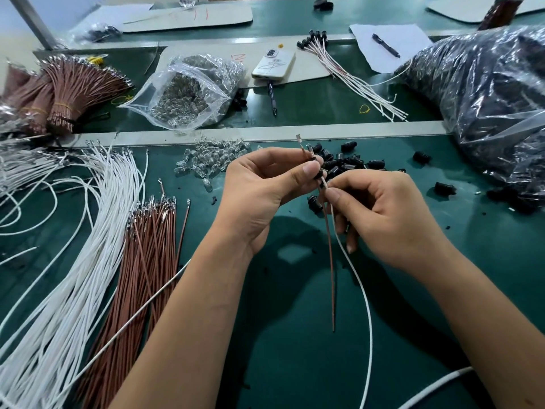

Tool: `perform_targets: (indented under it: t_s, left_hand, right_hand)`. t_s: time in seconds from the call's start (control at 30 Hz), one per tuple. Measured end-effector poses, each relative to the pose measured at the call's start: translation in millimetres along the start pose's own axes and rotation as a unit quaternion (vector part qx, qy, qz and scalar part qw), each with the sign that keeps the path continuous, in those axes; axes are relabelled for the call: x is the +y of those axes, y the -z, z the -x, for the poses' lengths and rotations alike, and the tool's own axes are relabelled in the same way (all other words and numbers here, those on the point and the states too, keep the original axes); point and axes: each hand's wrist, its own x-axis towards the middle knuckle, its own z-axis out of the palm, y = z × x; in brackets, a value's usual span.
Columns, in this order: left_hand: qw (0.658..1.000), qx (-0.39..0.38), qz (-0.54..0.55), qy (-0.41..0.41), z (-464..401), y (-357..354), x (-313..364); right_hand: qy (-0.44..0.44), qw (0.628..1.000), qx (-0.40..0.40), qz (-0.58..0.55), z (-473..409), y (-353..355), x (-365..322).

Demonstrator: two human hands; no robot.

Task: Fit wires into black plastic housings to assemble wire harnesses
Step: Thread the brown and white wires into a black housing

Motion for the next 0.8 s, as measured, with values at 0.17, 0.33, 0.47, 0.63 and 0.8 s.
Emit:
perform_targets:
  t_s: [0.17, 0.33, 0.47, 0.63, 0.8]
  left_hand:
    - [1.0, 0.024, 0.005, 0.003, 0.0, -1.9, -0.1]
    - [0.999, 0.031, 0.007, 0.006, 1.1, -3.4, 1.1]
    - [0.999, 0.025, 0.021, 0.018, 2.2, -2.5, 2.7]
    - [0.999, 0.013, 0.036, 0.032, 2.2, 1.2, 6.9]
    - [0.999, 0.01, 0.034, 0.037, 2.4, 1.5, 8.1]
  right_hand:
    - [0.006, 0.999, 0.022, -0.027, -0.1, -2.7, 0.0]
    - [0.0, 0.998, 0.025, -0.055, 0.0, -4.3, -1.4]
    - [-0.006, 0.999, 0.018, -0.046, 0.4, -1.7, -1.1]
    - [-0.009, 0.999, 0.008, -0.031, 0.5, -0.9, 0.6]
    - [-0.009, 0.999, 0.002, -0.037, 0.1, -0.8, 3.1]
